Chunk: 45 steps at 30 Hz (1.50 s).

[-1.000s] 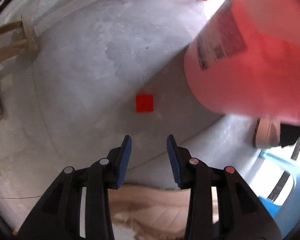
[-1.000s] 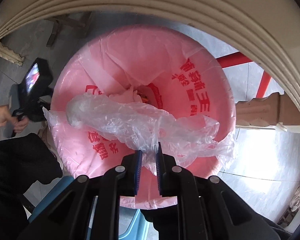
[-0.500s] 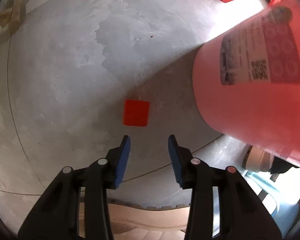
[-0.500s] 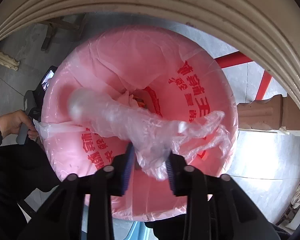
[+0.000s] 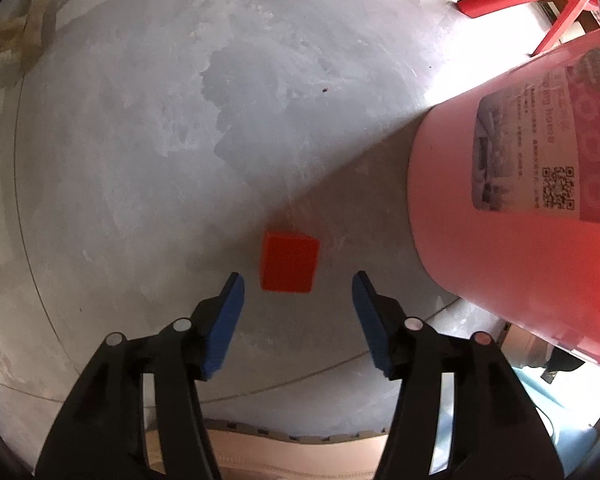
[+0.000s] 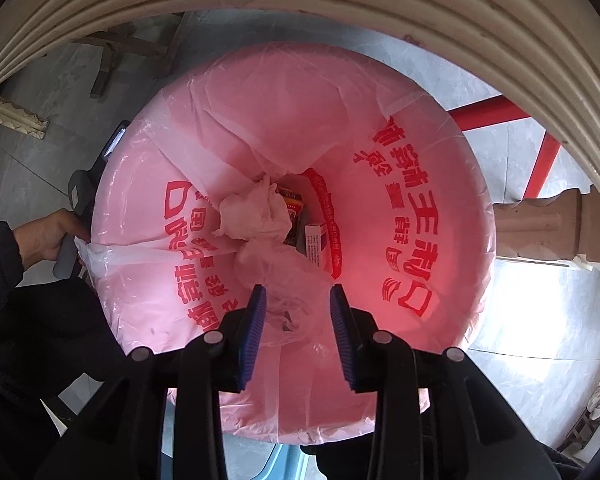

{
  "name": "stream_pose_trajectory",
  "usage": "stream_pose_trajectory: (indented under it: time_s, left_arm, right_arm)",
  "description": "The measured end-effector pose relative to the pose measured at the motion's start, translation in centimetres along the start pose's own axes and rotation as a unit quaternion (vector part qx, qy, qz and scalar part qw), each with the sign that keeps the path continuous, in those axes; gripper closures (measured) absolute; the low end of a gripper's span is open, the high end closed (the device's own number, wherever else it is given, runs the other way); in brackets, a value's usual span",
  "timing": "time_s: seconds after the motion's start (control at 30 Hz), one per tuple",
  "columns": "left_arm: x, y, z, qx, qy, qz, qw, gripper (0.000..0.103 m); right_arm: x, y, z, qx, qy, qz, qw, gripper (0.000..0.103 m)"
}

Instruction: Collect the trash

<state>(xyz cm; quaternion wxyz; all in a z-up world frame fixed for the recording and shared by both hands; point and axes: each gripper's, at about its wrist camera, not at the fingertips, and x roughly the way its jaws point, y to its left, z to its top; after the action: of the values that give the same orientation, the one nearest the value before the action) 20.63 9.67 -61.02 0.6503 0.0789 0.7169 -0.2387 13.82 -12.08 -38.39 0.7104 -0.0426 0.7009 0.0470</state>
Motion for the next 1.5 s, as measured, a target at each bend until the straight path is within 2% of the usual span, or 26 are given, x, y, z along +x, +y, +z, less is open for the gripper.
stream_pose_trajectory:
  time_s: [0.3,0.43,0.77,0.9,1.13,1.5]
  left_arm:
    - [0.8,0.2,0.9,0.008,0.010,0.001,0.9999,0.048]
    - [1.5,0.7,1.1,0.001,0.021,0.001,0.9998,0.056]
    - [2.1,1.2,0.7,-0.002,0.023,0.008,0.9997,0.058]
    - [2.1,0.5,1.1,0.007,0.021,0.013,0.9997,0.070]
    - [2.2,-0.5,1.3,0.013,0.022,0.019,0.9995,0.072]
    - [-0.9,-1.4,-0.2,0.014,0.008,0.027,0.9995,0.073]
  right_arm:
    - [0.5,0.0,0.1,0.002,0.007,0.004,1.000,0.070]
    - [0.6,-0.1,0.2,0.003,0.008,0.005,1.000,0.070]
    - [0.7,0.2,0.1,0.000,0.011,0.006,1.000,0.070]
    - [0.9,0.3,0.1,-0.001,0.013,0.006,1.000,0.070]
    - [1.0,0.1,0.3,-0.002,0.013,0.009,1.000,0.070]
    - [0.0,0.4,0.6,-0.010,-0.004,0.005,1.000,0.070]
